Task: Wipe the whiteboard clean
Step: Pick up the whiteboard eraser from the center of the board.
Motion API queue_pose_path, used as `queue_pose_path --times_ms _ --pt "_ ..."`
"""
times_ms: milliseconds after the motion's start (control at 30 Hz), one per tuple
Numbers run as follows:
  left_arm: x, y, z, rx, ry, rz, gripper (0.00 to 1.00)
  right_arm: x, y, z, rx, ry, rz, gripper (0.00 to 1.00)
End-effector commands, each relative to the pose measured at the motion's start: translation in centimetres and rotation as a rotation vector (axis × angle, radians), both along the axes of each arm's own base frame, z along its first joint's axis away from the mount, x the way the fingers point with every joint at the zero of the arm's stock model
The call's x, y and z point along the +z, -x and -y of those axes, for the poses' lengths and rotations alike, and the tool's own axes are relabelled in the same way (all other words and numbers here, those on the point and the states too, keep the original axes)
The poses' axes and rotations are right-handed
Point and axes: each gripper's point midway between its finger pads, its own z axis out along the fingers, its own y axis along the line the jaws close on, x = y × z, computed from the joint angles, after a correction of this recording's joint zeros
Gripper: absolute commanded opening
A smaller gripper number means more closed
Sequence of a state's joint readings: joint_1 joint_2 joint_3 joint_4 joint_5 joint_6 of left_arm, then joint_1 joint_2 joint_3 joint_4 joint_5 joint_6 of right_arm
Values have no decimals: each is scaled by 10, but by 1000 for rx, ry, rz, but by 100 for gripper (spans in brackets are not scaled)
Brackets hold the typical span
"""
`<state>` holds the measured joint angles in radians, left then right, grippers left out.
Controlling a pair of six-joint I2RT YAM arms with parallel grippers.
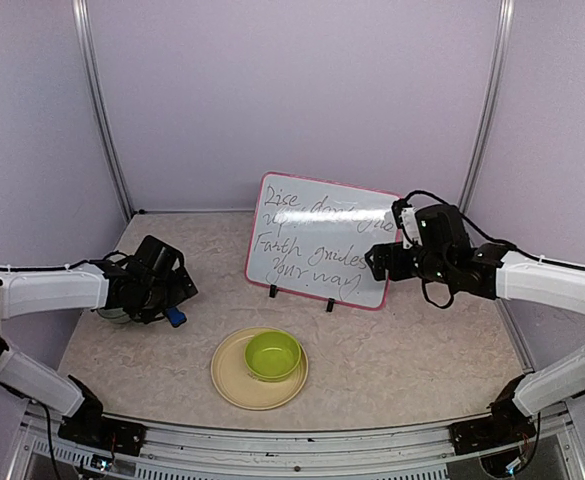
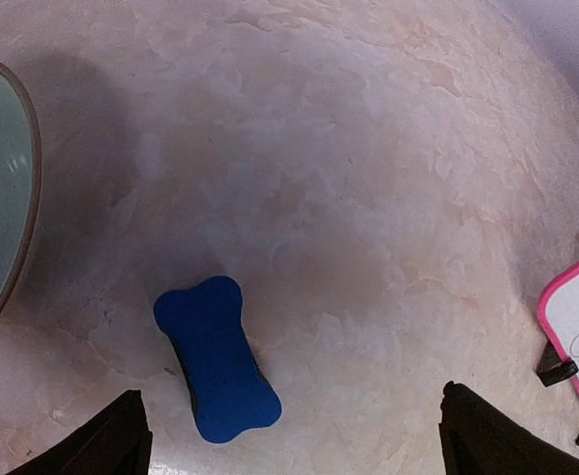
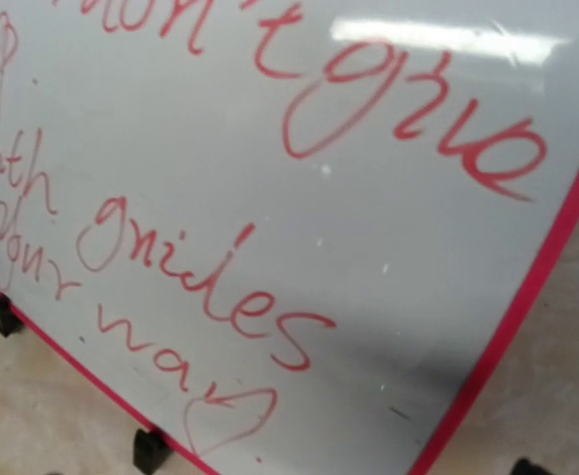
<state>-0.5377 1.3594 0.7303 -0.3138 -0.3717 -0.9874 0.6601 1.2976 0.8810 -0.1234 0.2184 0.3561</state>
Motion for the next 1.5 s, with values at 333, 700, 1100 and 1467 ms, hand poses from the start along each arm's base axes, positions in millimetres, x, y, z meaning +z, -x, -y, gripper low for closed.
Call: queue_pose_path --times_ms 333,700,1100,1467 --pt "-21 -7 -10 67 6 -108 91 3 -4 18 -20 -4 6 96" --pt "-57 2 -12 122 -29 -267 76 1 -3 22 -25 -3 7 96" --pt "-61 -6 -19 145 -44 -285 67 -3 1 23 -23 -12 1 96" --pt "-71 -2 -20 140 -38 -310 54 -1 1 25 -24 -14 8 96"
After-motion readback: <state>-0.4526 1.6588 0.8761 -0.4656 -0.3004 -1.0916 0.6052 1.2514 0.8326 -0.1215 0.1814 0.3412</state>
